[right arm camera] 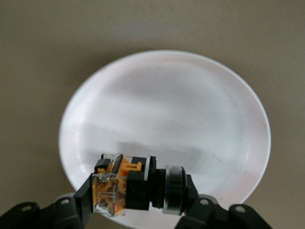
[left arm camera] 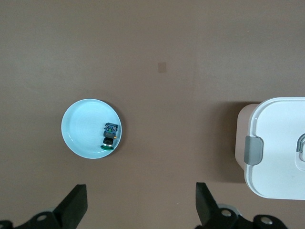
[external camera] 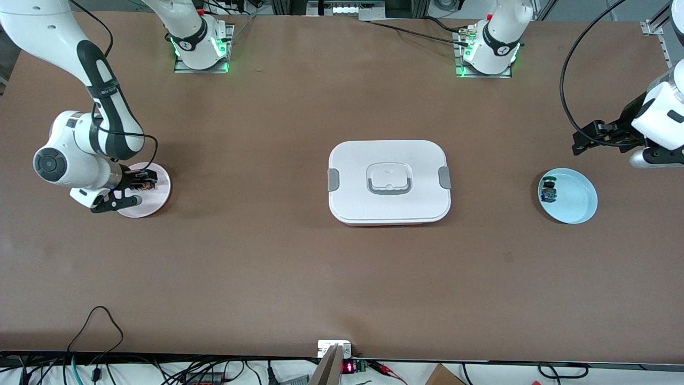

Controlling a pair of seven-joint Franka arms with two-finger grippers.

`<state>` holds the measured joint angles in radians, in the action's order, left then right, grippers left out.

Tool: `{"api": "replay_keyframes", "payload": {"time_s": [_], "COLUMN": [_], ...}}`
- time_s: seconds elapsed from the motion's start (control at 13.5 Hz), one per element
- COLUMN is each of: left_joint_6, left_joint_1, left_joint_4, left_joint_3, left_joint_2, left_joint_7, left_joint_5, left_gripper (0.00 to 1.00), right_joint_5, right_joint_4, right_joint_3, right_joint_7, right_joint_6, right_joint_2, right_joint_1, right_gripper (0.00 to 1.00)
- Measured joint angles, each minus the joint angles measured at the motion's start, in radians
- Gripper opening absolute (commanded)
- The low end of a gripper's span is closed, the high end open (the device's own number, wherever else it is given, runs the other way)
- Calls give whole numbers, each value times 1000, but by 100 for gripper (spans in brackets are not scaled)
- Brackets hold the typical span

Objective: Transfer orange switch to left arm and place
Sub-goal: 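Lower the right gripper and close it on the orange switch, then lift the orange switch with the right gripper over the white box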

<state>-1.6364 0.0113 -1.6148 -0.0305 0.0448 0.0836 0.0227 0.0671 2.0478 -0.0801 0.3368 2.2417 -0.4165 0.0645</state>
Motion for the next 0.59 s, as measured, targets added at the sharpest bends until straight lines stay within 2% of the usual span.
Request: {"api": "replay_keyframes", "payload": {"time_s": [0.3,0.59], "left_joint_6": [0,0], "left_joint_1": [0,0], "left_joint_4": [0,0], "left_joint_3": [0,1], "left_joint_2": [0,0], "left_joint_7": [2,3], "left_joint_5": [0,0], "left_gripper": [100,100], "right_joint_5": [-3,-12], "right_joint_4": [-97,-150], "right_joint_3": [43,148], "right_joint_7": [-1,-1], "right_joint_6": [-136,-201], "right_joint_2": [87,176], "right_joint_1": [-1,-7], "right_gripper": [0,0]}}
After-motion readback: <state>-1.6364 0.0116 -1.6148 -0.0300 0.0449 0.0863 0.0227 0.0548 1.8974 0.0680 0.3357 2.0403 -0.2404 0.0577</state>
